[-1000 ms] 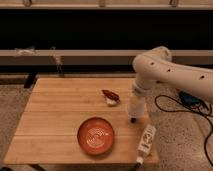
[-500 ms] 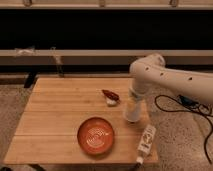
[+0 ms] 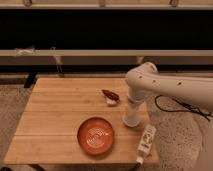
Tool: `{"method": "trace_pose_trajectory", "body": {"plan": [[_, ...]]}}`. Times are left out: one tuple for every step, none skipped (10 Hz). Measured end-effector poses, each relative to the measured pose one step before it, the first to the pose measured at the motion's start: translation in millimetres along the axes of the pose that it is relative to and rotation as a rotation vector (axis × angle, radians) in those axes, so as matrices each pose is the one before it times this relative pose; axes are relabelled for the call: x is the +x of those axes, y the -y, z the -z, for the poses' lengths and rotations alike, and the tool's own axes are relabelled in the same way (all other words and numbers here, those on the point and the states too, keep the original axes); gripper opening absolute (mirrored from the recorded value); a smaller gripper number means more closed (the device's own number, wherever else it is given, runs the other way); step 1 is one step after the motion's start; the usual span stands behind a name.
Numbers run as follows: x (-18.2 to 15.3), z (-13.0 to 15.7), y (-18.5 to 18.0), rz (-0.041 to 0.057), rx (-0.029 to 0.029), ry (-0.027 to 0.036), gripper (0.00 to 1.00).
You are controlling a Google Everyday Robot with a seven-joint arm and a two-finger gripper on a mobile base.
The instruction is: Place the ceramic cup over the eraser
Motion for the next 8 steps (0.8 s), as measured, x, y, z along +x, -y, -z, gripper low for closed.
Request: {"method": "trace_pose_trajectory", "body": {"plan": [[-0.21,-4.10,1.08,-0.00121,0.00122,0.00664,0.67],[0.88,-4.60,0.89,-0.00036,-0.00080,0.00875,0.77],[0.93,-2.46,0.50,0.00039,-0.00179,0.00664,0.80],[-0.19,-1.51,0.72,-0.00082,0.00034,0.00816,0.80],[-1.05,-1.28,-0.98,0.00007,-0.00664,0.01344,0.80],[0.09,0.03,-0.53,0.00256,-0.00823,0.00565,0.80],[1.00,3.88,-1.52,0.00679,-0.02023,0.00255,0.80],[1.19,1.60,0.61,0.00308,-0.00587,0.00049,0.80]]}}
